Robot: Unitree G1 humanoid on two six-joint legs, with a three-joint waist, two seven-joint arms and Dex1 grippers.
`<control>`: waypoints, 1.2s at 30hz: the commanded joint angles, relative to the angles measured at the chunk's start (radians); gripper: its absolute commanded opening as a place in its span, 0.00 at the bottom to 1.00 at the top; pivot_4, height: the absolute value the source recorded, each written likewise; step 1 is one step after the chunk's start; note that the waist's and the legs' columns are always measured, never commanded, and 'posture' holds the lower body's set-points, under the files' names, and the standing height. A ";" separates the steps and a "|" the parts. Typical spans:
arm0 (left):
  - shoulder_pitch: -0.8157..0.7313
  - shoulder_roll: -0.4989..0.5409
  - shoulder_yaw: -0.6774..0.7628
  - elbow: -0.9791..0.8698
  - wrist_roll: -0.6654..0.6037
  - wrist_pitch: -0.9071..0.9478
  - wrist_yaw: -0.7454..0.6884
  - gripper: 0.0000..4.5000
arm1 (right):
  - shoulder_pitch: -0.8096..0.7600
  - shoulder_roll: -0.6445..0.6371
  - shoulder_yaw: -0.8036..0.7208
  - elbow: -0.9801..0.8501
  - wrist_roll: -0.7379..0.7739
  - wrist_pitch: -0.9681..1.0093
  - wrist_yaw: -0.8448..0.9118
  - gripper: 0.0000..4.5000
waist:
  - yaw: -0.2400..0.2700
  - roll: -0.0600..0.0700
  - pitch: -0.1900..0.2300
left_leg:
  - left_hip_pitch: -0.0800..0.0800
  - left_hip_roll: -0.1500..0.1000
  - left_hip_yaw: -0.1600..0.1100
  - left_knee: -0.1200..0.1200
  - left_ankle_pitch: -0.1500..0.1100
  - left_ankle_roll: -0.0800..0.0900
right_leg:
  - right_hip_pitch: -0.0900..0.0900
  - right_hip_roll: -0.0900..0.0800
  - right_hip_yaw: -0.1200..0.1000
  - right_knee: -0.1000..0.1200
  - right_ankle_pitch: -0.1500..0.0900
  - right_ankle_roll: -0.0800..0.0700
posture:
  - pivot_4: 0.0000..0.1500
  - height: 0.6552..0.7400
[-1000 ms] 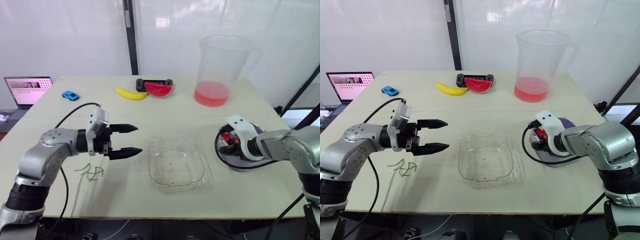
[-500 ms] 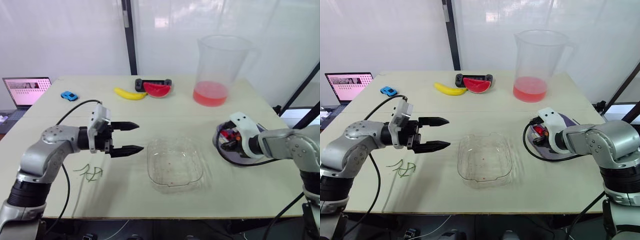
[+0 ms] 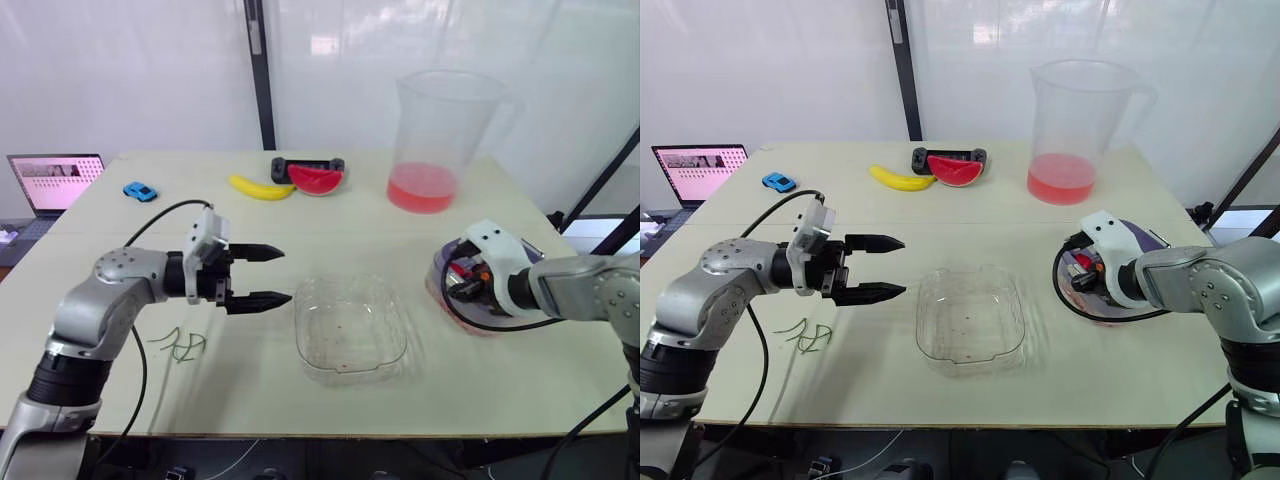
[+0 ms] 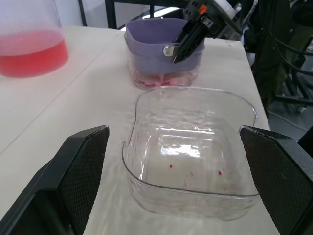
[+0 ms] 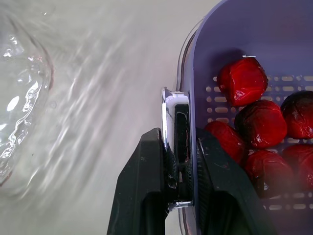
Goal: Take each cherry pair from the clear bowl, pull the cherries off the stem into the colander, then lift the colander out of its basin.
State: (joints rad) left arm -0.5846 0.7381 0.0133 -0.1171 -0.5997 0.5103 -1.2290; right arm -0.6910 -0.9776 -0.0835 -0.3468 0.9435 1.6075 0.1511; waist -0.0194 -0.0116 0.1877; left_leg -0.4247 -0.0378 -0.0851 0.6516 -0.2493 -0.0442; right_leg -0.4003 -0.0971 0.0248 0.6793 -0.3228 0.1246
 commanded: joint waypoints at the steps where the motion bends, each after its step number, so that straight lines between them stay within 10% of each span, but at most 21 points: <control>1: -0.023 0.002 0.011 0.013 0.006 -0.030 -0.018 1.00 | -0.066 -0.038 -0.012 -0.007 0.033 0.007 -0.011 0.05 | 0.000 0.000 0.000 | 0.000 0.000 0.000 0.000 0.000 0.000 | 0.000 0.000 0.000 0.000 0.000 0.000 | 1.00 1.00; 36: -0.040 -0.038 0.030 0.049 0.004 -0.036 -0.011 1.00 | -0.137 -0.174 -0.113 0.026 0.055 0.007 0.139 0.05 | 0.002 0.000 0.000 | 0.000 0.000 0.000 0.000 0.000 0.000 | -0.001 0.000 0.000 0.000 0.000 0.000 | 1.00 1.00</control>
State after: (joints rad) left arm -0.6059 0.6945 0.0155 -0.0514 -0.5792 0.4741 -1.2401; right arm -0.8007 -1.1450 -0.1366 -0.3270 1.0040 1.6075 0.2844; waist -0.0176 -0.0115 0.1877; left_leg -0.4251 -0.0376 -0.0847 0.6518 -0.2493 -0.0441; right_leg -0.4010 -0.0972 0.0251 0.6795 -0.3228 0.1246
